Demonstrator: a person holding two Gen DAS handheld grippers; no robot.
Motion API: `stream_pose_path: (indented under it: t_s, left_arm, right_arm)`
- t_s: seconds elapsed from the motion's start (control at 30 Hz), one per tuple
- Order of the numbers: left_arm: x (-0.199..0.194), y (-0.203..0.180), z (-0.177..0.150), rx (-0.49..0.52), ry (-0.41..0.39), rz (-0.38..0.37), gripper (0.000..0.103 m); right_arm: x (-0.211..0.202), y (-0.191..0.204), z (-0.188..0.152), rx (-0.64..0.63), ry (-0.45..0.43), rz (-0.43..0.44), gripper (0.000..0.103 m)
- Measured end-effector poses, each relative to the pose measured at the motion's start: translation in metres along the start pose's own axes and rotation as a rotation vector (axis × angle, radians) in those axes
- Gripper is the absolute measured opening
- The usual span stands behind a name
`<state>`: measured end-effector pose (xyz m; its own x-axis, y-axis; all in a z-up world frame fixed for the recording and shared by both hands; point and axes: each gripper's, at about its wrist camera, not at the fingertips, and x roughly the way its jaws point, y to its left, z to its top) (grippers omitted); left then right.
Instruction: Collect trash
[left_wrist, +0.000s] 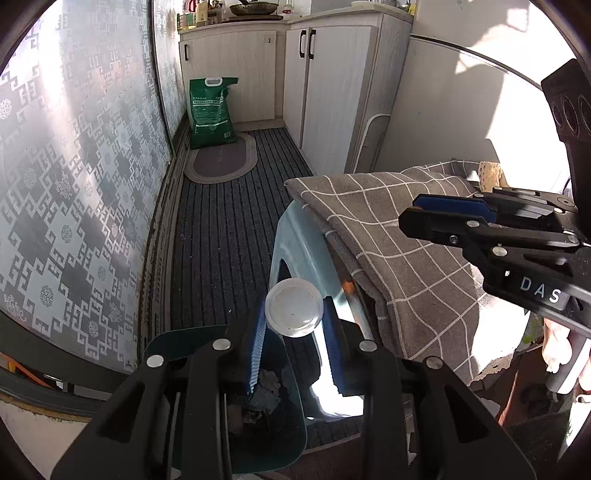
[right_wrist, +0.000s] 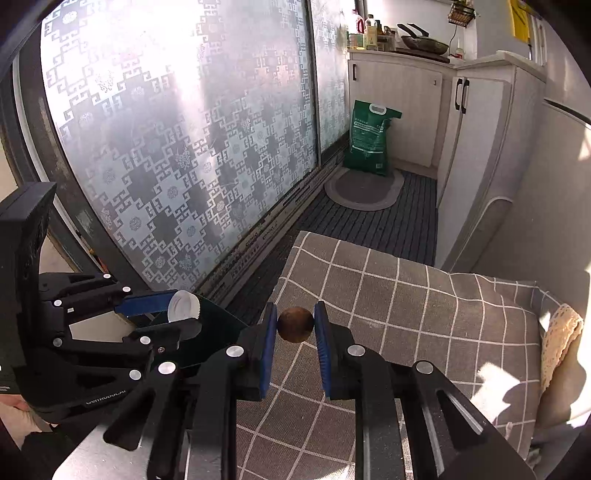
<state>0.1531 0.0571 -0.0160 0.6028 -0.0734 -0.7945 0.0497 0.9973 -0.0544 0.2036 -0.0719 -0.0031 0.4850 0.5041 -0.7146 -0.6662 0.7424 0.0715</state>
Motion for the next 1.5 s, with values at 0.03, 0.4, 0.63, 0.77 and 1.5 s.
stream_pose_path:
  t_s: [0.03, 0.4, 0.63, 0.77, 1.5]
  left_arm:
    - [0.002, 0.005, -0.005, -0.01, 0.014, -0.009, 0.032]
    - [0.024, 0.049, -0.058, -0.034, 0.11, 0.033, 0.032]
    - [0.045, 0.067, -0.089, -0.032, 0.184, 0.052, 0.033]
    - [0.059, 0.076, -0.105, -0.032, 0.227, 0.056, 0.033]
    - [0.048, 0.125, -0.128, -0.128, 0.201, 0.075, 0.033]
  right_arm:
    - [0.002, 0.003, 0.001, -0.001, 0.001, 0.006, 0.02]
    - [0.025, 0.048, 0.001, -0.047, 0.047, 0.067, 0.02]
    - [0.042, 0.073, 0.003, -0.067, 0.082, 0.09, 0.02]
    - [0.053, 0.087, 0.003, -0.065, 0.104, 0.117, 0.02]
    - [0.138, 0.145, -0.03, -0.131, 0.315, 0.122, 0.02]
